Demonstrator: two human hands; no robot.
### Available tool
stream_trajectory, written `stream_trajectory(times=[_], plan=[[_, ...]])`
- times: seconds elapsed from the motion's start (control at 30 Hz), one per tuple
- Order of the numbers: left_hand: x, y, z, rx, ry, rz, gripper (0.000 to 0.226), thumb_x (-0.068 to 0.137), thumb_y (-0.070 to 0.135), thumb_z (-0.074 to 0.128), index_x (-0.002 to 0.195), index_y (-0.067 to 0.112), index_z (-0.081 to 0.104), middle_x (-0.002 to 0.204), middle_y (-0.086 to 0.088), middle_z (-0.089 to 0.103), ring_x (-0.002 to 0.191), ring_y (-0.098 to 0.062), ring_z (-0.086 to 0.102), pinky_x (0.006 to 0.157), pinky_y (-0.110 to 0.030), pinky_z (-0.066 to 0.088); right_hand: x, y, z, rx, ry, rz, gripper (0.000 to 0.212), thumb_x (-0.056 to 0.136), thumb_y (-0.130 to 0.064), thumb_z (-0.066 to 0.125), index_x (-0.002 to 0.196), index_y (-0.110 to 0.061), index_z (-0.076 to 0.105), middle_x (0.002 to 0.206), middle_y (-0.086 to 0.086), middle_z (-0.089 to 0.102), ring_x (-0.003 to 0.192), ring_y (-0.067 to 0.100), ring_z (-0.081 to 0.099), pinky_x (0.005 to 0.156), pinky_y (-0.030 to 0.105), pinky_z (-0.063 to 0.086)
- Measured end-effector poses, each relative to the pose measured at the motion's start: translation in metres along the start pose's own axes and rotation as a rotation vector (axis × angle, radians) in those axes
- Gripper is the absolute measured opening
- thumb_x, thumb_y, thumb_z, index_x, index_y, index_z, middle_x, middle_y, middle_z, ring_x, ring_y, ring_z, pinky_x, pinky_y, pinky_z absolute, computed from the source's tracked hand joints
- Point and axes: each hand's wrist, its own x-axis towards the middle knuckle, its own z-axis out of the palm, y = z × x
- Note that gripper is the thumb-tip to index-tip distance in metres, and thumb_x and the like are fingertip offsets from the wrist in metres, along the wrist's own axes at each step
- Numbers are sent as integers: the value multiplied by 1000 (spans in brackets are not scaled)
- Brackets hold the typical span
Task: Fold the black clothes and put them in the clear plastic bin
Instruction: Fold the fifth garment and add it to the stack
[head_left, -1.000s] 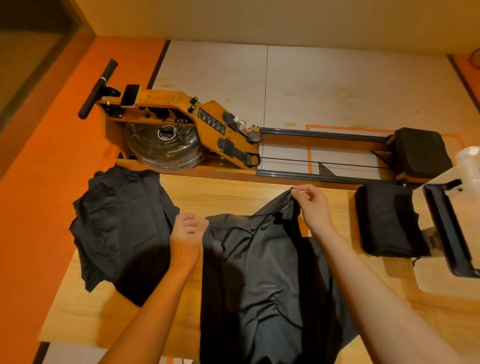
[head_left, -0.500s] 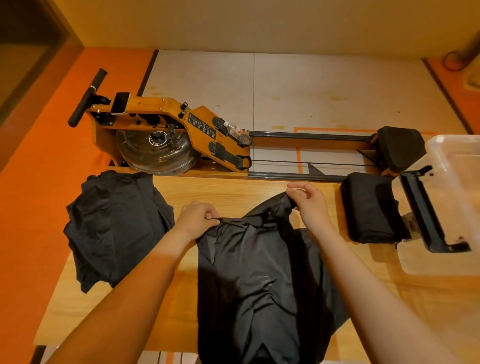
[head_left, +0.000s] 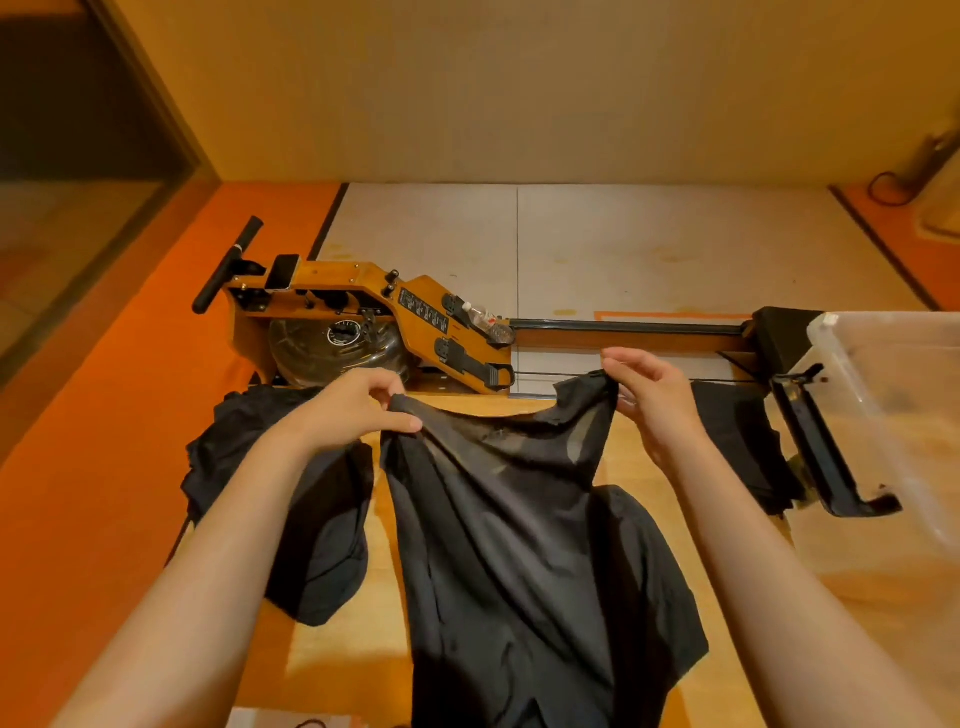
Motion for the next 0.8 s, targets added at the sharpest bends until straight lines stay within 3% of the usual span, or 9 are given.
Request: stream_trajectory(times=[0.1,0.17,0.27,0.37,0.5,0.6,0.67,0.8], plan=[[-6,1,-2,42,-6,18,19,82,14,75,73,12,58,72,-1,52,69,-9,52,69,-30,41,-7,-6,-6,-68,-78,22,18,90,-7,62,100,-20,70,108,2,67,107,15,61,95,33,51],[-9,-3,2,79,-4,11,20,81,8,73,74,15,57,69,8,49,65,-3,49,68,-28,41,-13,-5,-8,-155,-96,21,25,87,-2,65,102,-21,70,109,-2,65,108,12,58,97,34,48],[-12,-8,7,141,15,5,22,79,3,74,81,21,61,79,8,55,78,-11,54,80,-36,48,-19,-1,-10,-322,-44,-50,29,85,-1,67,108,-20,69,111,-5,63,110,10,53,92,27,43],[-15,-6,9,142,89,-15,26,78,3,74,89,23,63,92,2,60,88,-13,58,79,-29,49,-22,1,-10,-496,14,-143,23,87,-6,67,108,-14,71,107,-2,65,103,10,55,84,21,41],[-20,2,9,96,234,-3,22,80,3,74,88,21,65,89,-5,66,85,-17,63,79,-32,54,-23,0,-9,-597,105,-235,13,88,-12,68,100,-14,72,98,-1,64,91,9,56,77,18,44],[-24,16,3,68,370,36,18,80,1,74,83,17,66,81,-13,67,75,-22,65,75,-30,54,-22,-10,-9,-616,171,-345,9,89,-15,66,98,-13,70,103,-1,58,94,8,52,77,14,40],[-26,31,-7,86,450,76,15,80,1,74,83,14,66,79,-12,68,77,-27,66,77,-34,56,-20,-27,-9,-572,191,-403,11,91,-15,64,100,-11,69,102,0,61,93,10,56,80,17,46],[-25,71,-40,121,607,183,16,80,4,75,83,15,64,81,-5,66,78,-20,64,75,-30,54,-17,-79,-6,-440,219,-533,9,94,-17,61,101,-14,66,90,-5,64,84,3,59,72,14,47]])
